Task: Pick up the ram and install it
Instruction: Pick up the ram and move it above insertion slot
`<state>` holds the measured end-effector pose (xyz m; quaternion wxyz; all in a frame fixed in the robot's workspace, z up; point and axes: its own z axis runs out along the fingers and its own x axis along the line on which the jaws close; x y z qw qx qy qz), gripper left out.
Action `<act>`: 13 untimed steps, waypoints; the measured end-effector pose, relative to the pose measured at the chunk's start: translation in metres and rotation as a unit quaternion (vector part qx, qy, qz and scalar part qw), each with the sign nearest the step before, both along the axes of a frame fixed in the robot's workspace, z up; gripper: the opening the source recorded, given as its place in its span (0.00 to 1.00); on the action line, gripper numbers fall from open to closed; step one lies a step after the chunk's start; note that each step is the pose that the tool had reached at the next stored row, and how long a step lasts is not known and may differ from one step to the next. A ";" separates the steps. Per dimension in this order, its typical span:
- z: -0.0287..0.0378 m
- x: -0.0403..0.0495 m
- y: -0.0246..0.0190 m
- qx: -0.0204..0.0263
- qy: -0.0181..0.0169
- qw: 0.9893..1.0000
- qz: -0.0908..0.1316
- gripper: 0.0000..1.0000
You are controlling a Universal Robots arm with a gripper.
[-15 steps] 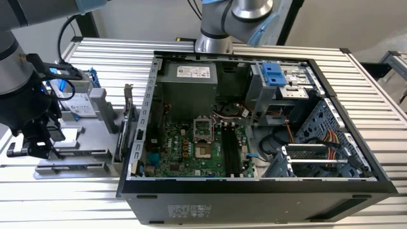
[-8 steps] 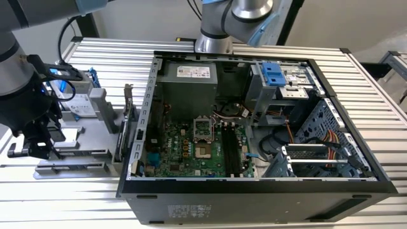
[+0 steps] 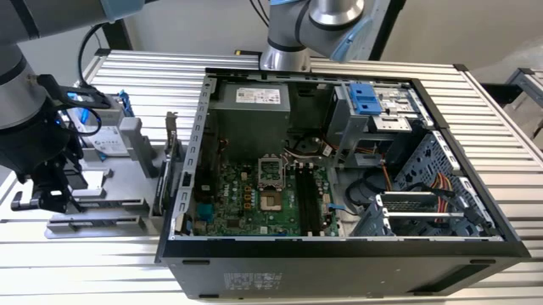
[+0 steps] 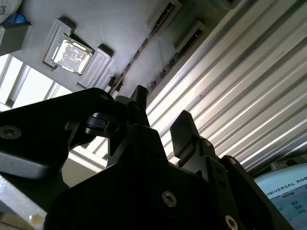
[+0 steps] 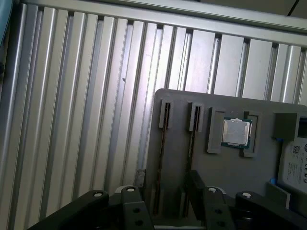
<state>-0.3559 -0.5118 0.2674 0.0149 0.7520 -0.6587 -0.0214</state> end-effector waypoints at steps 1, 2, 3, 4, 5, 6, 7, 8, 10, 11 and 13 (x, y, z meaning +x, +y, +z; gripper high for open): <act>-0.0002 0.0000 0.0000 0.000 0.000 1.000 0.000 1.00; -0.0004 0.0000 0.0000 0.000 0.000 1.000 0.000 1.00; -0.0006 0.0000 0.0000 0.000 0.000 1.000 0.000 1.00; -0.0008 0.0000 0.0000 0.000 0.000 1.000 0.000 1.00; -0.0010 0.0000 0.0000 0.000 0.000 1.000 0.000 1.00; -0.0012 0.0000 0.0000 0.000 0.000 1.000 0.000 1.00; -0.0014 0.0000 0.0000 0.000 0.000 1.000 0.000 1.00; -0.0016 0.0000 0.0000 0.000 0.000 1.000 0.000 1.00; -0.0021 0.0000 0.0000 0.000 0.000 1.000 0.000 1.00; -0.0024 0.0000 0.0000 0.000 0.000 1.000 0.000 1.00; -0.0033 0.0000 0.0000 0.000 0.000 1.000 0.000 1.00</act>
